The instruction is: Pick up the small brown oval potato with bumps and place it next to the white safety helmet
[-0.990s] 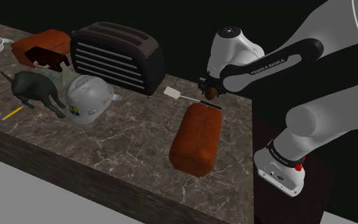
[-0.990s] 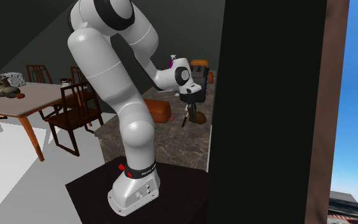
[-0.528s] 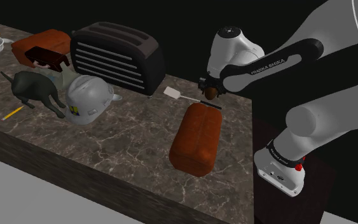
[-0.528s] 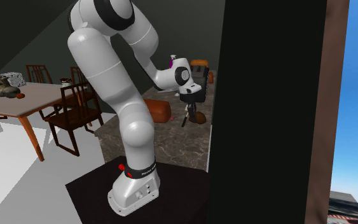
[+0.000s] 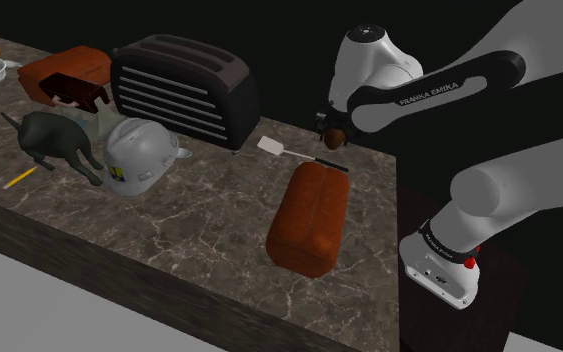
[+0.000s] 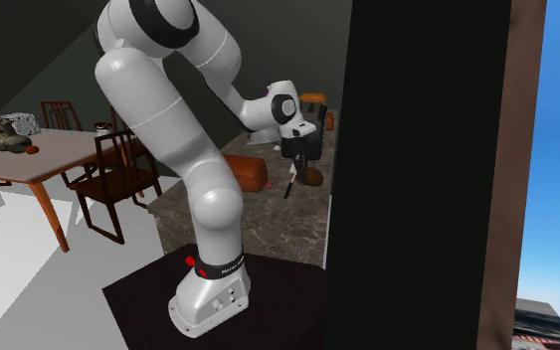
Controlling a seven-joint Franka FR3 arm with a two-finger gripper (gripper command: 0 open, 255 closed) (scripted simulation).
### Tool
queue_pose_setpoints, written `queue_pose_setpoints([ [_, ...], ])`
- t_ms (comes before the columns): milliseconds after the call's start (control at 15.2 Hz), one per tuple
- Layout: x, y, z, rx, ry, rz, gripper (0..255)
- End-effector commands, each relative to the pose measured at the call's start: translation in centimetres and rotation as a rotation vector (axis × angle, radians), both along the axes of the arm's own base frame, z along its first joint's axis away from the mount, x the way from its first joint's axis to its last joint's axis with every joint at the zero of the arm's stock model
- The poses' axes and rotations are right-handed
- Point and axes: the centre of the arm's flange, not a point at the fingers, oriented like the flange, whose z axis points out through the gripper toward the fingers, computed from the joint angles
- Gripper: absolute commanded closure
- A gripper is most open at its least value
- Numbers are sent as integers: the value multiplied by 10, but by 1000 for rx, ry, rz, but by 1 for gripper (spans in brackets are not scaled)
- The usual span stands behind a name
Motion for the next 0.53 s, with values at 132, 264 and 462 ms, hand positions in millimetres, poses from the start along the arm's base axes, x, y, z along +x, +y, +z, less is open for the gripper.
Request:
queue_pose_setpoints([
  [132,-1,0,22,0,0,0,255],
  [264,-1,0,32,0,0,0,255],
  [462,-1,0,48,0,0,0,255],
])
